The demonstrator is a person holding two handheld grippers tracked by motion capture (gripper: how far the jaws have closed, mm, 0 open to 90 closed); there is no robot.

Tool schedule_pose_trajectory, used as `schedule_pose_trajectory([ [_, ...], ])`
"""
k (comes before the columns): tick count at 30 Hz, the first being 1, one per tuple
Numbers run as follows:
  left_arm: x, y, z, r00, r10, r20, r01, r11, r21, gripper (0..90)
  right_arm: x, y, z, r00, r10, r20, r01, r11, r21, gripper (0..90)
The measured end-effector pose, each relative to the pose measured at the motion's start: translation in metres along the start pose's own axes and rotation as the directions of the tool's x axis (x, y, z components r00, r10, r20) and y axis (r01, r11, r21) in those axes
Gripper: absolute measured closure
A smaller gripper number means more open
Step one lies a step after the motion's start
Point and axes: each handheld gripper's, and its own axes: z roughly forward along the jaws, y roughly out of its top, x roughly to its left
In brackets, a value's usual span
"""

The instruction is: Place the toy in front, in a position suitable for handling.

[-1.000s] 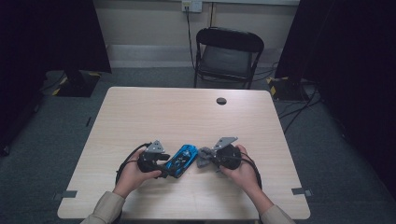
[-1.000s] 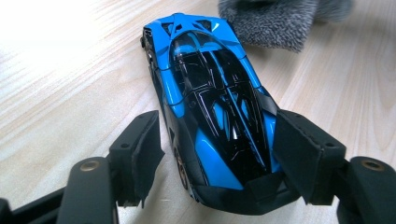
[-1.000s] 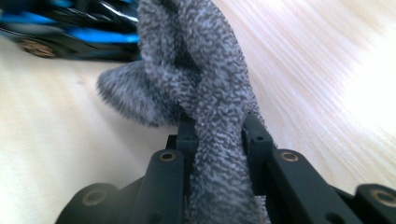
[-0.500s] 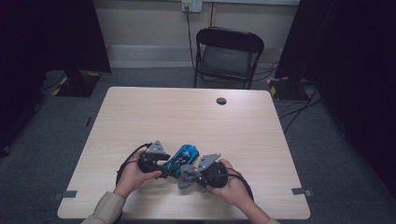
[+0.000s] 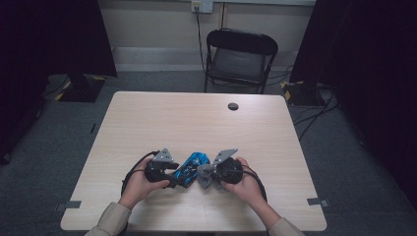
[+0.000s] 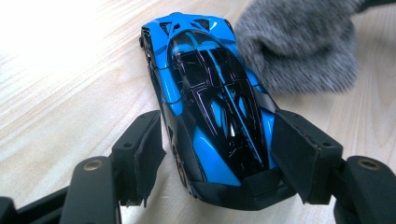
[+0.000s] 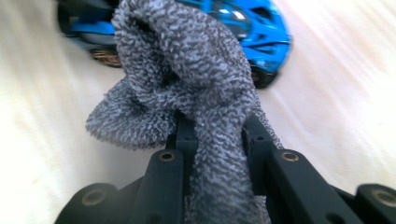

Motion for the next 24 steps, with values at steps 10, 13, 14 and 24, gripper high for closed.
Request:
schedule_pose_trajectory([
  [10,0.0,0.0,0.0,1.0,-0.005,0.003,0.005,1.0,-0.002,33.9,-0.024,-0.005,-0.002,0.9974,0.045,0.056,-0.046,0.999,0.009,73.9],
  [13,0.0,0.0,0.0,1.0,-0.003,0.003,0.003,1.0,-0.001,33.9,-0.028,-0.006,-0.002,0.9966,0.051,0.065,-0.052,0.999,0.011,73.9],
  [14,0.0,0.0,0.0,1.0,-0.004,0.003,0.004,1.0,-0.001,33.9,-0.03,-0.006,-0.002,0.9958,0.056,0.072,-0.057,0.998,0.013,74.0],
  [24,0.0,0.0,0.0,1.0,0.001,0.0,-0.001,1.0,0.004,33.9,-0.044,-0.009,-0.003,0.99,0.087,0.111,-0.088,0.996,0.009,74.0],
])
